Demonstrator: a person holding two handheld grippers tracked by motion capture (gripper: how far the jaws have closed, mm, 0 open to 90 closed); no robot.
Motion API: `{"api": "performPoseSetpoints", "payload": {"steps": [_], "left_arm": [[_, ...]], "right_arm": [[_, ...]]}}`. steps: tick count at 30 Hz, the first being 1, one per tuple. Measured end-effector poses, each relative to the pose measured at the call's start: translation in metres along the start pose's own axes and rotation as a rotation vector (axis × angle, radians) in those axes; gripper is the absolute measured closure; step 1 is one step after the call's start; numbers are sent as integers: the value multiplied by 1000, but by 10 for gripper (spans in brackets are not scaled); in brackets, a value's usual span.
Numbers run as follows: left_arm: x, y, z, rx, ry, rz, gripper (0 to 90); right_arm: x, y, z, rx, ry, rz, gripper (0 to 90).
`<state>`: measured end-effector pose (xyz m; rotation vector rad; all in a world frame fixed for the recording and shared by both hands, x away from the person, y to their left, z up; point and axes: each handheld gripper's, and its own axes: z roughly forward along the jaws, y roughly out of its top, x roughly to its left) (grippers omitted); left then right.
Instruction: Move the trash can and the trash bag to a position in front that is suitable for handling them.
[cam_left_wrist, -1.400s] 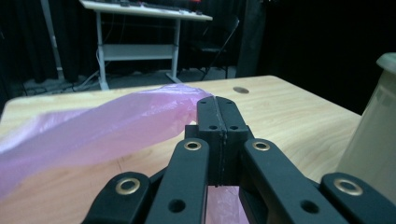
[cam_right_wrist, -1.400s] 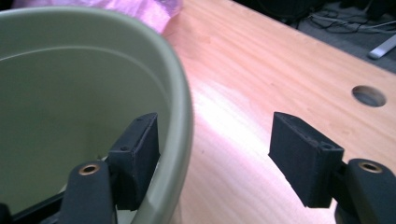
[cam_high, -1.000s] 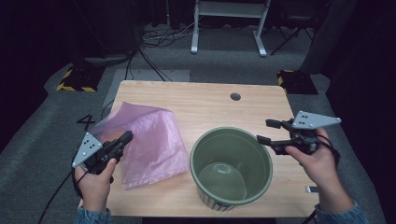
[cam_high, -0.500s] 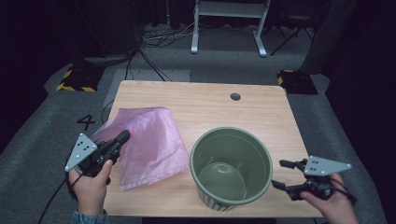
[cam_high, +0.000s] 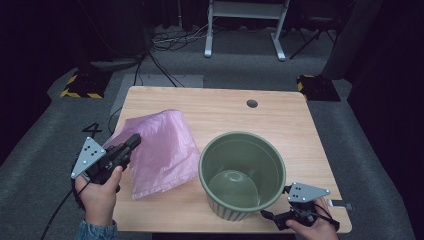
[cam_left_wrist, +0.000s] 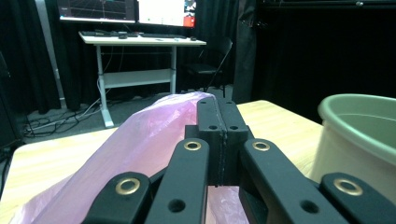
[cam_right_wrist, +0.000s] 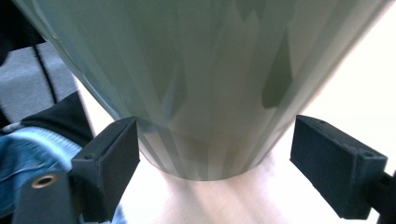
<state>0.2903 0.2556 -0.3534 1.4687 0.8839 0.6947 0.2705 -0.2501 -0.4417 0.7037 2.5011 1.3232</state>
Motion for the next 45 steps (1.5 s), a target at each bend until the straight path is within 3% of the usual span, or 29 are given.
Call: {"api": "performPoseSetpoints", "payload": {"steps": [6, 8, 18, 25, 30, 35, 36, 39, 45], "left_arm": [[-1, 9, -1, -4, 6, 10, 898], [-2, 13, -2, -10, 7, 14, 899], [-9, 47, -9, -30, 17, 59, 899], [-17, 72, -12, -25, -13, 91, 899], [-20, 87, -12, -14, -63, 118, 899], [-12, 104, -7, 9, -148, 139, 899], [-12, 104, -7, 9, -148, 139, 899], [-3, 114, -4, 14, -220, 130, 899], [8, 126, -4, 8, -284, 122, 899]], "right_arm": [[-19, 5, 13, -27, -66, 31, 184], [-26, 3, 16, -21, -103, 18, 194], [-43, -17, 17, 7, -146, 55, 213], [-51, -24, 12, 17, -169, 57, 214], [-59, -32, 10, 21, -169, 65, 223], [-68, -42, 8, 28, -180, 84, 231], [-68, -42, 8, 28, -180, 84, 231], [-71, -46, 5, 22, -184, 93, 231], [-75, -52, 3, 24, -193, 105, 233]]}}
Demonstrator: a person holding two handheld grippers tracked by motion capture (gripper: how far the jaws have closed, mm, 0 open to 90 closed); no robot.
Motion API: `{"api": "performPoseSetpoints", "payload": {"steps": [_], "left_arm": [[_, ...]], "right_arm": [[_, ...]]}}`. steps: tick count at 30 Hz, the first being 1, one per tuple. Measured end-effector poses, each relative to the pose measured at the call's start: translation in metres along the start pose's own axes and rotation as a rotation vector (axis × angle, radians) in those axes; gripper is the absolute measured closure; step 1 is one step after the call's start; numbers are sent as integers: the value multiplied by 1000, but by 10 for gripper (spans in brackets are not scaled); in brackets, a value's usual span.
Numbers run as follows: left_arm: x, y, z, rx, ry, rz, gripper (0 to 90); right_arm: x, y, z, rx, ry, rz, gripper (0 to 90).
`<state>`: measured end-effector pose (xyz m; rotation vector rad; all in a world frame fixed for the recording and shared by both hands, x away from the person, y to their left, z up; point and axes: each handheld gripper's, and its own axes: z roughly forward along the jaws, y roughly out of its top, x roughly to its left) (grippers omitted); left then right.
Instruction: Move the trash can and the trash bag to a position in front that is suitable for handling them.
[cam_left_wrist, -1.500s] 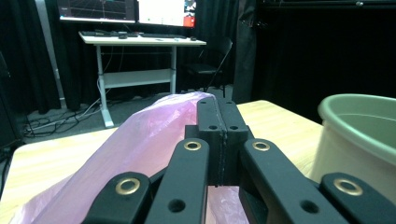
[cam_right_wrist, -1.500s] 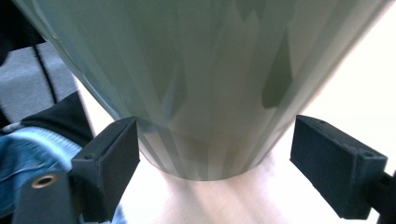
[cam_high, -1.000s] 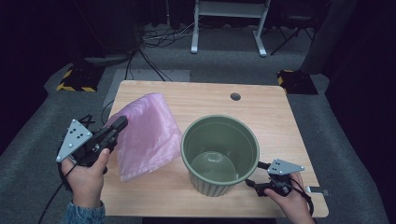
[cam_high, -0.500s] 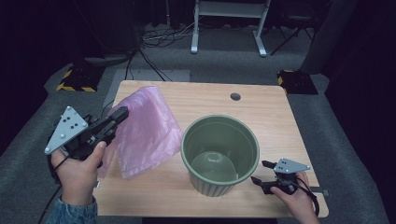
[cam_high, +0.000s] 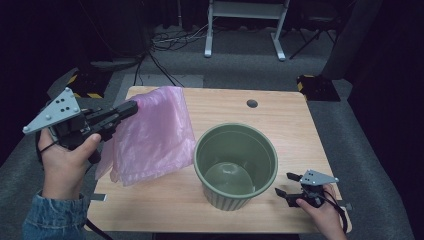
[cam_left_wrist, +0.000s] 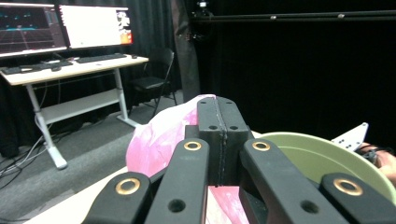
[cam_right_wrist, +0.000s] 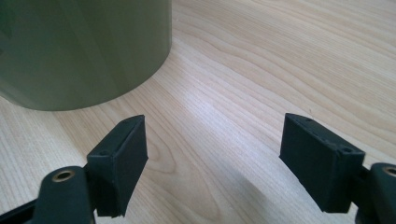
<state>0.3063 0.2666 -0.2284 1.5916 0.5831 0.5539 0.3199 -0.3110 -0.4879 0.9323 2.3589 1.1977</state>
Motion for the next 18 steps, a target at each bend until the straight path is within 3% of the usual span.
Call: {"api": "performPoseSetpoints", "payload": {"steps": [9, 18], "left_arm": [[9, 18, -1, -31, -12, -3, 899], [12, 42, 6, -70, -62, 18, 900]], "right_arm": [[2, -5, -5, -6, -7, 5, 241], [2, -12, -19, -24, -15, 22, 245]]}}
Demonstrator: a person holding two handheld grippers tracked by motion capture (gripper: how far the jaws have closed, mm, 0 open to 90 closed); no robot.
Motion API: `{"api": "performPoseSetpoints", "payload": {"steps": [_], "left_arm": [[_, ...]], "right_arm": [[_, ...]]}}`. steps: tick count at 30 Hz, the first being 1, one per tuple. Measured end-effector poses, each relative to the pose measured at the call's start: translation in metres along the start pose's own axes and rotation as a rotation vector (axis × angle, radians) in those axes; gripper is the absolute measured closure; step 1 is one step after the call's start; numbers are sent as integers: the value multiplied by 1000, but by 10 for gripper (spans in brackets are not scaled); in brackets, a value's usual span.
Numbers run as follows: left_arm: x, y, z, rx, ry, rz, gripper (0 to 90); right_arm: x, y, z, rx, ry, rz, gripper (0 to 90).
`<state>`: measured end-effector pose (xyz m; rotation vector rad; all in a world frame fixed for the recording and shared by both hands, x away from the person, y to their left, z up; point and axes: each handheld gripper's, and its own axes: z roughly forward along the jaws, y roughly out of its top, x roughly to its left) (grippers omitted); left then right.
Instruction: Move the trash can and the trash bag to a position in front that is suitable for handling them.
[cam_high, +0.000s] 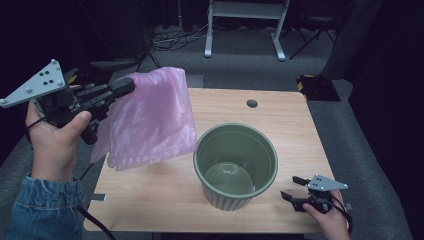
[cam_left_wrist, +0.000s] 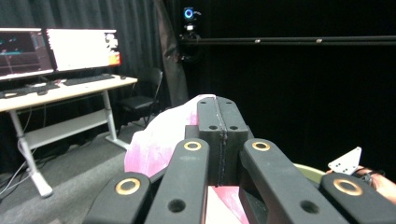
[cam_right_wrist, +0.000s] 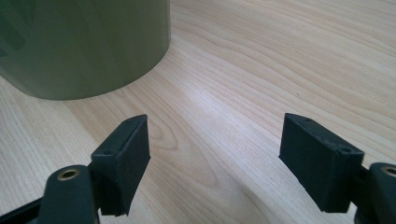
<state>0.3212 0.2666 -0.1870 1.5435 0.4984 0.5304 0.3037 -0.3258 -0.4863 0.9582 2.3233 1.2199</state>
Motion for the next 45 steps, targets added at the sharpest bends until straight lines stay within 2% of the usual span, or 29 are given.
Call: {"api": "performPoseSetpoints", "payload": {"steps": [7, 8, 9, 12, 22, 24, 25, 28, 36, 45], "left_arm": [[1, 9, 9, -16, -35, 2, 899], [-1, 8, 15, -17, -59, 0, 899], [-1, 8, 15, -17, -59, 0, 899], [-7, 6, 29, -11, -104, 5, 899], [-19, 0, 57, -27, -187, -7, 899], [-23, -3, 67, -28, -227, 4, 899], [-23, -3, 67, -28, -227, 4, 899], [-30, -4, 81, -22, -269, 13, 899], [-40, -4, 104, -18, -322, 20, 899], [-52, -12, 137, 23, -375, 35, 898]], "right_arm": [[1, -3, -6, -9, -4, 4, 245], [2, -3, -8, -10, -7, 6, 245], [2, -3, -8, -10, -7, 6, 245], [2, -4, -9, -8, -8, 9, 246], [2, -4, -8, -7, -3, 3, 246], [2, -4, -9, -9, -6, 5, 246], [2, -4, -9, -9, -6, 5, 246], [1, -4, -9, -12, -7, 7, 246], [1, -3, -11, -20, -4, 4, 246], [0, -3, -14, -28, -5, 5, 246]]}}
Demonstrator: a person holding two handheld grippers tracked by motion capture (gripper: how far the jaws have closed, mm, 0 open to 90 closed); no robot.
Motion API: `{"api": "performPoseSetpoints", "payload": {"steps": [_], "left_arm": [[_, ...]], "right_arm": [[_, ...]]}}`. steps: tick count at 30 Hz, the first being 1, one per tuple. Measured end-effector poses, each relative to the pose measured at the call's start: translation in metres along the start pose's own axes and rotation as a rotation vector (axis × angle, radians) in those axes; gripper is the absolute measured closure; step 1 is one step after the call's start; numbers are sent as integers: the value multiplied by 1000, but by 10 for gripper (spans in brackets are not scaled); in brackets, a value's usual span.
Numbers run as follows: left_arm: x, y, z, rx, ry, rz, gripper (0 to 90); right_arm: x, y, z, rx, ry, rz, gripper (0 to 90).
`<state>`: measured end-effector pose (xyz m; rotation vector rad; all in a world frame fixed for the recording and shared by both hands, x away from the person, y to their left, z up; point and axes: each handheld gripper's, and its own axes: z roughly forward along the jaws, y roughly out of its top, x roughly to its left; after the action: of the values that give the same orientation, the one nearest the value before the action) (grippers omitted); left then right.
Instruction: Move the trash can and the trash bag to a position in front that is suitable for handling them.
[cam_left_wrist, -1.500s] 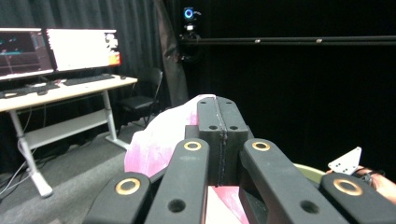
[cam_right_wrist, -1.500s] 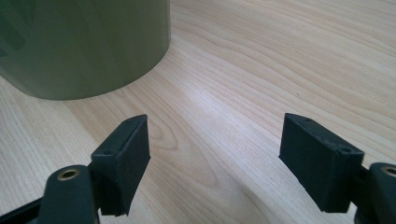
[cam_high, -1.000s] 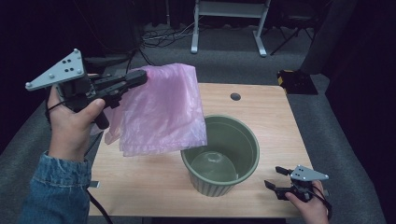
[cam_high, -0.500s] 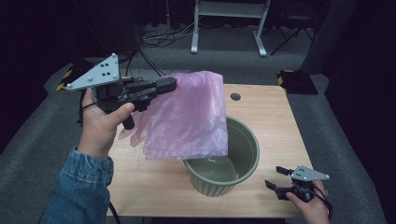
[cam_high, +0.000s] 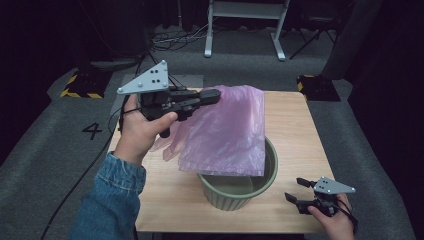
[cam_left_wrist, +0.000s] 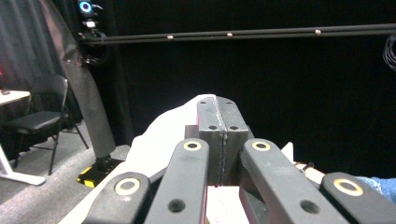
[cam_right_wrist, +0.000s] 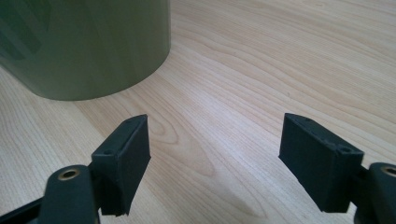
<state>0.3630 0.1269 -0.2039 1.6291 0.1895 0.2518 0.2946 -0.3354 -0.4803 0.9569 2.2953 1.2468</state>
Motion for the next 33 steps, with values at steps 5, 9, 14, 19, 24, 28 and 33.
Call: {"api": "performPoseSetpoints", "payload": {"steps": [5, 9, 14, 19, 24, 28, 33], "left_arm": [[0, -8, 11, 31, -2, 15, 896], [2, -17, 17, 50, 0, 12, 894], [1, -34, 26, 61, -17, 7, 884], [-4, -50, 39, 82, -38, 12, 884], [-4, -62, 47, 105, -39, 8, 881], [-6, -74, 50, 119, -49, 1, 881], [-14, -85, 52, 151, -56, 13, 866]], "right_arm": [[-1, 0, -3, -5, -3, -1, 246], [0, -1, -3, -3, -2, 0, 246], [0, -1, -2, -4, -1, 1, 246], [0, -2, -1, 2, 0, -2, 246], [1, -2, -1, 3, 1, -2, 246], [0, -3, -2, 3, 2, 2, 247], [0, -3, -2, 5, -2, 4, 247]]}}
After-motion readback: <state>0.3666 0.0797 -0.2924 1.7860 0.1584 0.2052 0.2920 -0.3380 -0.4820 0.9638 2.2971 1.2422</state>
